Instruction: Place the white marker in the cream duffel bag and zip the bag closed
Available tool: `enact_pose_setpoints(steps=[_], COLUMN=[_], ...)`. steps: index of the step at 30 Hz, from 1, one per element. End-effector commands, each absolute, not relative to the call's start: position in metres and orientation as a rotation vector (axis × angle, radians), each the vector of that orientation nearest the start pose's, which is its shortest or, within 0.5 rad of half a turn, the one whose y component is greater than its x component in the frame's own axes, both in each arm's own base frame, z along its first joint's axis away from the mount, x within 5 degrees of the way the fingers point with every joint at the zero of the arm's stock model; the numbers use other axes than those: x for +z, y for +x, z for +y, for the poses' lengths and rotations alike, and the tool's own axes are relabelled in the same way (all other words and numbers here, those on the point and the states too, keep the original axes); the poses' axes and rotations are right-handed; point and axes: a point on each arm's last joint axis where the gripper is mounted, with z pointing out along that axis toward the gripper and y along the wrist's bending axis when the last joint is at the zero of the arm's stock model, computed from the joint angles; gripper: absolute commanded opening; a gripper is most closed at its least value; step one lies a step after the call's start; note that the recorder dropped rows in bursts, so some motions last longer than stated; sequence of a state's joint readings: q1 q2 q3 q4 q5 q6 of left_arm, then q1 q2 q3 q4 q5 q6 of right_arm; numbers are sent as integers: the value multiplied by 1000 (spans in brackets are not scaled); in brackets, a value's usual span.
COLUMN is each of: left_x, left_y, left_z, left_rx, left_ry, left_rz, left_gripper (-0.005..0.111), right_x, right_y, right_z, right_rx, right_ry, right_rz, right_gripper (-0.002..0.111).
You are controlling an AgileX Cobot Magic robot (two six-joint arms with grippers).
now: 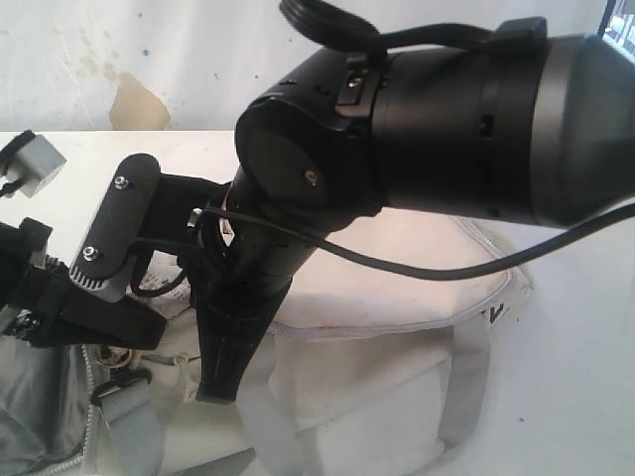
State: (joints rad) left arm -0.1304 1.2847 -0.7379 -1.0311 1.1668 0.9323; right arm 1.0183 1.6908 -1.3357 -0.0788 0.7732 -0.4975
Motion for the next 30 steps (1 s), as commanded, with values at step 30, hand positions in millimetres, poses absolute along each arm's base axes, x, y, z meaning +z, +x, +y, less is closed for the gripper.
enact_pose_setpoints(steps=[30], left_x=[234], left_y=[196], left_z=[-98], left_rx=[-1138], left_ry=[776], left_rz=[2338], left_gripper=[58], right_x=[277], right_y=[197], right_z=[308], right_rx=[96], right_ry=[-1818], right_rz=[1850], right_gripper=[1])
